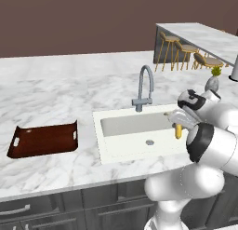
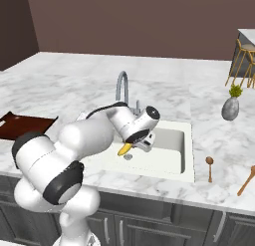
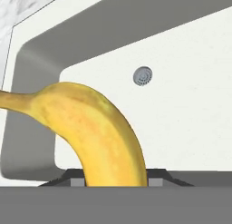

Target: Pick up all produce items and place them in the sink. Turn on the sink faucet to wash them. Then turn the sink off and put them in the tray.

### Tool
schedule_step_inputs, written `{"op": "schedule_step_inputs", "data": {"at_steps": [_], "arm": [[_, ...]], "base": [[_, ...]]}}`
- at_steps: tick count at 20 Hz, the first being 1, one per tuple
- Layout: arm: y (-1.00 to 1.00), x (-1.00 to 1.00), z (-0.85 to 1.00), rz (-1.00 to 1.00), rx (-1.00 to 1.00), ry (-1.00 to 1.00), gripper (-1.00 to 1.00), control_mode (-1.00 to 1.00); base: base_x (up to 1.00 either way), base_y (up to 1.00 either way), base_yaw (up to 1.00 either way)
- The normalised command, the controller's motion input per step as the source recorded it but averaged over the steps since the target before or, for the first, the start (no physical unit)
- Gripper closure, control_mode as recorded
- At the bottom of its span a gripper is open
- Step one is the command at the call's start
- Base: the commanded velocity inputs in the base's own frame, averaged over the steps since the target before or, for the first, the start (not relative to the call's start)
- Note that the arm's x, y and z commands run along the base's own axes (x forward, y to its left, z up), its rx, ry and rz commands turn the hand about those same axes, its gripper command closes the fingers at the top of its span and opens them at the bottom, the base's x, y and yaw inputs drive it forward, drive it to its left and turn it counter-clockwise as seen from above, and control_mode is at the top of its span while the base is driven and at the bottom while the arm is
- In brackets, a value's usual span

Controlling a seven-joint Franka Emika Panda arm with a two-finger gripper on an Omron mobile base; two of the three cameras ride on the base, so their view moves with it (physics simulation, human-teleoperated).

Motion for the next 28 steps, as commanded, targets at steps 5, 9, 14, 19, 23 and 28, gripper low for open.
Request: {"op": "schedule_step_inputs", "data": {"at_steps": [5, 9, 14, 19, 23, 28], "arm": [[0.00, 0.39, -0.23, 0.00, -0.02, 0.04, 1.00, -1.00], [0.00, 0.36, -0.30, 0.00, -0.01, 0.01, 1.00, -1.00], [0.00, 0.32, -0.32, 0.00, -0.02, 0.00, 1.00, -1.00], [-0.01, 0.26, -0.29, 0.00, -0.04, 0.00, 1.00, -1.00], [-0.05, 0.07, -0.17, 0.00, -0.04, 0.00, 1.00, -1.00], [-0.06, 0.10, -0.15, -0.01, -0.02, 0.00, 1.00, -1.00]], "base": [[0.00, 0.00, 0.00], [0.00, 0.00, 0.00], [0.00, 0.00, 0.00], [0.00, 0.00, 0.00], [0.00, 0.00, 0.00], [0.00, 0.00, 0.00]]}}
